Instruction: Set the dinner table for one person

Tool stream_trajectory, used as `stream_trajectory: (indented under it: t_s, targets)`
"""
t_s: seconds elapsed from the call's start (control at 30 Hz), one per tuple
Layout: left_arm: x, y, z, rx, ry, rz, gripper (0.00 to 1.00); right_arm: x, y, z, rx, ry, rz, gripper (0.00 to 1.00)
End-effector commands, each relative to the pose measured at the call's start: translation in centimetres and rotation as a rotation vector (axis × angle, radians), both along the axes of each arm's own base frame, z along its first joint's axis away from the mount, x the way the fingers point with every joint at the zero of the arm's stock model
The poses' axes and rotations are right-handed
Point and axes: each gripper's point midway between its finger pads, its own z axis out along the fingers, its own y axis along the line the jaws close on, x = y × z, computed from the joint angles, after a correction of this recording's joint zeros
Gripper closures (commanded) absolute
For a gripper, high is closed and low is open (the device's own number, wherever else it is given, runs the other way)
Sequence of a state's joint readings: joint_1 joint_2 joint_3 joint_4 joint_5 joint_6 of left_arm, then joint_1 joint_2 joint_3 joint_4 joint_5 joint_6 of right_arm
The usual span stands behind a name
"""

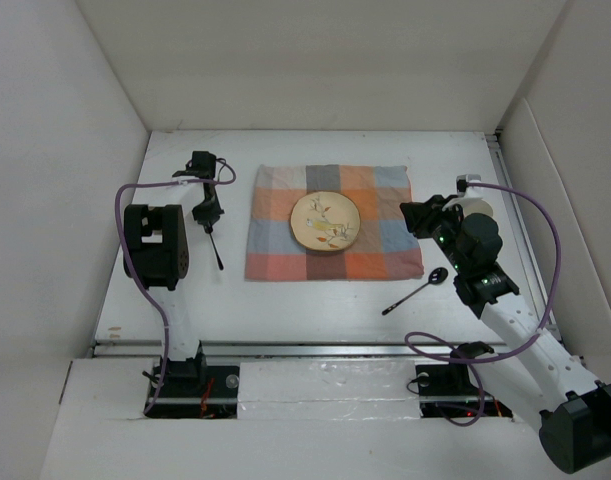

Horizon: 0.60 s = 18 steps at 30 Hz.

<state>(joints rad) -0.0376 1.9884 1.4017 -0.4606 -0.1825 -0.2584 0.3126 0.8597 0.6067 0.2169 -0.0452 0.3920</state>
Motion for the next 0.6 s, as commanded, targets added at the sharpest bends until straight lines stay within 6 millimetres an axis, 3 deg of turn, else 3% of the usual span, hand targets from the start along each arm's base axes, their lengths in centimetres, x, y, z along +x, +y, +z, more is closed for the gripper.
stream_trajectory:
  t_s: [0.0, 0.17, 0.27, 0.37, 0.4, 0.47, 0.5, 0.57]
  targets:
    - [1.2, -2.1, 0.5, -0.061, -0.005, -0.017, 0.93, 0.1, 0.0, 1.3, 0.005, -0.048, 0.01, 0.71]
    - [2.2, -2.1, 4.0, -0.063, -0.095, -0.013, 0.85, 0.1, 0.1, 1.2, 0.004, -0.045, 0.015, 0.71]
    - [1.7, -2.4, 5.6, -0.083, -0.133, -0.021, 0.77, 0.1, 0.2, 1.1, 0.002, -0.043, 0.018, 0.71]
    - [0.4, -2.5, 6.9, -0.092, -0.158, -0.029, 0.76, 0.1, 0.3, 1.1, 0.005, -0.043, 0.024, 0.71]
    - [-0.7, -2.5, 6.2, -0.094, -0.137, -0.035, 0.76, 0.1, 0.3, 1.1, 0.005, -0.043, 0.026, 0.71]
    - [-1.6, -2.7, 7.5, -0.109, -0.19, -0.049, 0.76, 0.1, 0.3, 1.1, 0.004, -0.045, 0.026, 0.71]
    - [-3.1, -2.8, 6.1, -0.115, -0.155, -0.053, 0.76, 0.1, 0.3, 1.1, 0.005, -0.043, 0.026, 0.71]
    - [-4.0, -3.0, 5.9, -0.128, -0.154, -0.062, 0.77, 0.0, 0.3, 1.2, 0.005, -0.048, 0.027, 0.71]
